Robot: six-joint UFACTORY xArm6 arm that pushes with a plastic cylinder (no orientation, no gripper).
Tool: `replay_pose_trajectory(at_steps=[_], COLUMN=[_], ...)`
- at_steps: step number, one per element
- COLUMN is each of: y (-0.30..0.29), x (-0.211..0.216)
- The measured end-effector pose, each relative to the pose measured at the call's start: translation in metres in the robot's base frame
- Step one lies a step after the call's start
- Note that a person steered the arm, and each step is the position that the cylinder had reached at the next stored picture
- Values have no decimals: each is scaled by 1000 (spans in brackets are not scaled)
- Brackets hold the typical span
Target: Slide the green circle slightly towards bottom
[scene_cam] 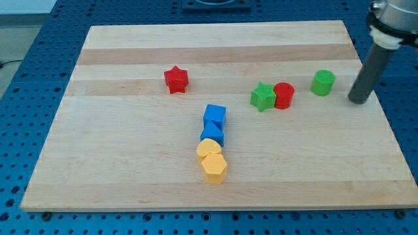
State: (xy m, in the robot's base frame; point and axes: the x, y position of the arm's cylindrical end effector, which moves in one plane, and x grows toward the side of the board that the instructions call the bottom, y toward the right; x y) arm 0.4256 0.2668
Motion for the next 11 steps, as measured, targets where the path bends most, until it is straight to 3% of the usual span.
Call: replay_pose_trajectory(at_steps=[1,4,5,8,9,10,11], y=[10,-102,-102,-84,-89,-130,-151], x=[-17,-50,-51,3,48,66,43])
